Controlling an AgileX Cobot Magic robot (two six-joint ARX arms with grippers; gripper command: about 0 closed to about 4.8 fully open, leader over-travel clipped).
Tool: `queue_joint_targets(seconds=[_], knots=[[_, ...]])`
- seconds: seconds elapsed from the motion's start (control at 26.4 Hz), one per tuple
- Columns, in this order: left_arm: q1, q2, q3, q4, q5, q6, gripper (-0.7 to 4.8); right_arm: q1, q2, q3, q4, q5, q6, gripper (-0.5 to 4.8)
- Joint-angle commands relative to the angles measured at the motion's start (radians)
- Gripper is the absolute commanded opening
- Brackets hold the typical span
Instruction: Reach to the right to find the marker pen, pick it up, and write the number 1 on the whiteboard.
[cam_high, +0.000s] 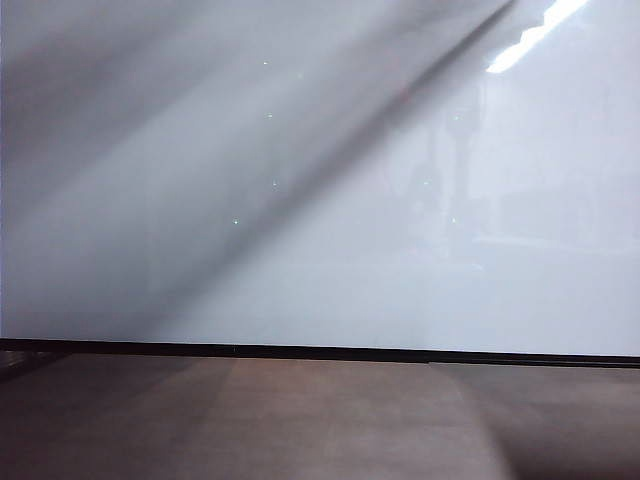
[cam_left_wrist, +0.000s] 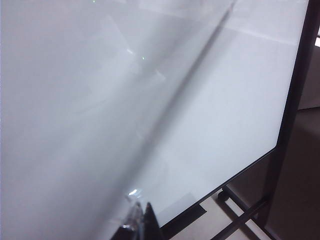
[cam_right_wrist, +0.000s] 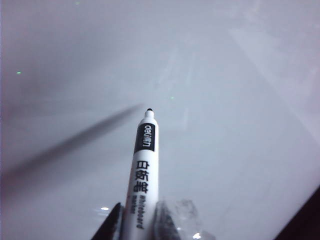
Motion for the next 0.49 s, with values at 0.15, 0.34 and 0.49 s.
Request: queue_joint_targets(seconds=[0.15, 0.34, 0.49], knots=[[-0.002, 0.005, 0.007, 0.056, 0.030, 0.003, -0.05, 0.002, 0.004, 0.008, 0.024, 0.029, -0.066, -0.06], [-0.003, 0.021, 0.007, 0.061, 0.095, 0.003, -0.05, 0.002, 0.006, 0.008, 0.037, 0.029, -0.074, -0.06], [-0.003, 0.027, 0.007, 0.056, 0.097, 0.003, -0.05, 0.001, 0.020, 0.008, 0.044, 0.030, -0.078, -0.06]])
